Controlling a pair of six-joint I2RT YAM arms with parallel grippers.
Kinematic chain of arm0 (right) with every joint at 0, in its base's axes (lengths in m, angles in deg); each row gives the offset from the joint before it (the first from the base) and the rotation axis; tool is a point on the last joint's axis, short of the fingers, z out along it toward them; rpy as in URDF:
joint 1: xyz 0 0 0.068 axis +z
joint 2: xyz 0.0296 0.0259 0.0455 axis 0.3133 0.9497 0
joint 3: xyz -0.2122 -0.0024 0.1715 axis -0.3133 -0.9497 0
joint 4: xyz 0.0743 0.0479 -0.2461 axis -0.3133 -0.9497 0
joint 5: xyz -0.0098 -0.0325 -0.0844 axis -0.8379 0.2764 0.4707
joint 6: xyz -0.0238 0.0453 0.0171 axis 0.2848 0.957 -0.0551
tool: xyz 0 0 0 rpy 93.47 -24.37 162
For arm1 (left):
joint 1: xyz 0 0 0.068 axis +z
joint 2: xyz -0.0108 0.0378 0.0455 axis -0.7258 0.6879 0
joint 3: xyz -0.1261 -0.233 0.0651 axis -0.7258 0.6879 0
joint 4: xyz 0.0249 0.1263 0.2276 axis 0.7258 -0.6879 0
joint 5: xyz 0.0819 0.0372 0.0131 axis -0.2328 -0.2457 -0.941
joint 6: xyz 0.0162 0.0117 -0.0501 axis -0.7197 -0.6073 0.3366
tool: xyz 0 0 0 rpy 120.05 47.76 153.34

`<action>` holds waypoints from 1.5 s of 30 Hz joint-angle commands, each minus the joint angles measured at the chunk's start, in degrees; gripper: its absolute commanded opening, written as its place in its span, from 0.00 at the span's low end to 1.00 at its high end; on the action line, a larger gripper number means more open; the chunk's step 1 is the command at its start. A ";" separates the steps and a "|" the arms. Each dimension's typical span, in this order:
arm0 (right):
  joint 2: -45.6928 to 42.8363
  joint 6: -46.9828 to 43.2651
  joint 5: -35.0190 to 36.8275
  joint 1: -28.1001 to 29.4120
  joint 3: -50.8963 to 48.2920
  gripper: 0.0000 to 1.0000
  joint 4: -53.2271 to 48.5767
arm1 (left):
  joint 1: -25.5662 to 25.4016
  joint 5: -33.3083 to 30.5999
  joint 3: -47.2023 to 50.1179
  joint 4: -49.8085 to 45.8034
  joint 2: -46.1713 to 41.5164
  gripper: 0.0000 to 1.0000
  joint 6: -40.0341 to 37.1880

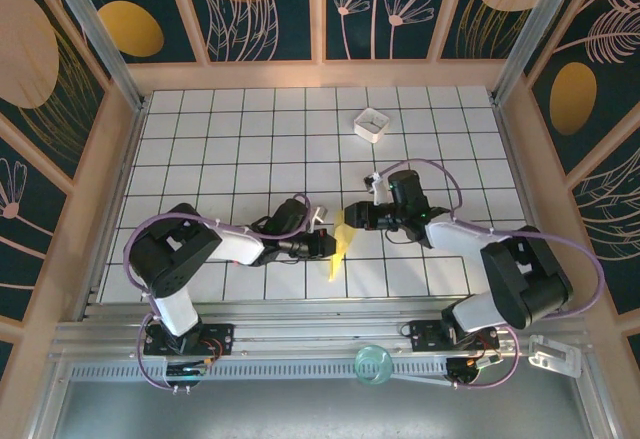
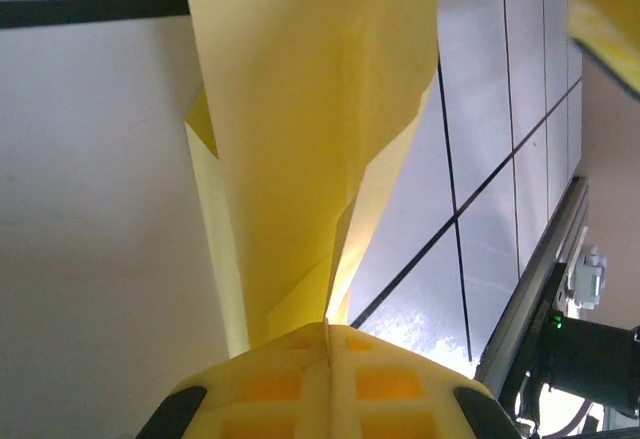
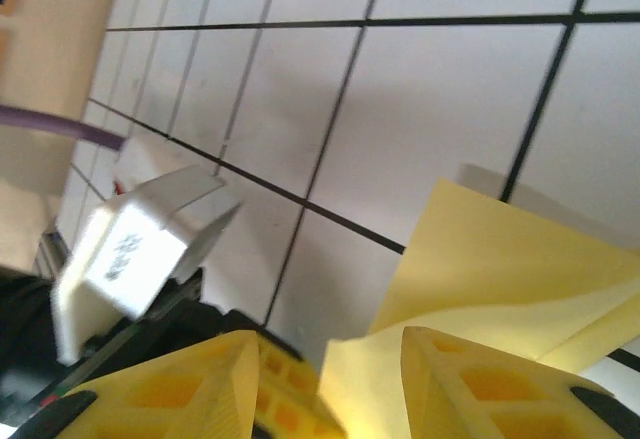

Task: Fold a paper plane with a square sheet of paper (pick it up from the middle)
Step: Perform the fifth fold on the wing at the bottom-center of the table.

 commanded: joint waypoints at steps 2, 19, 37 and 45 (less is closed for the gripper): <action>-0.37 0.05 -1.80 0.87 -0.33 0.40 1.63 | 1.37 2.12 1.81 2.25 -1.12 0.00 1.72; 8.68 2.02 -1.43 4.66 -0.01 0.28 7.32 | 1.92 6.43 0.48 2.34 2.03 0.00 2.13; 12.14 3.04 2.20 4.04 -2.47 0.23 7.29 | 1.96 5.34 -0.71 -0.77 1.70 0.04 1.22; 12.89 3.29 2.59 2.29 -2.94 0.22 7.43 | 1.83 4.09 0.80 -3.95 -2.43 0.18 -0.18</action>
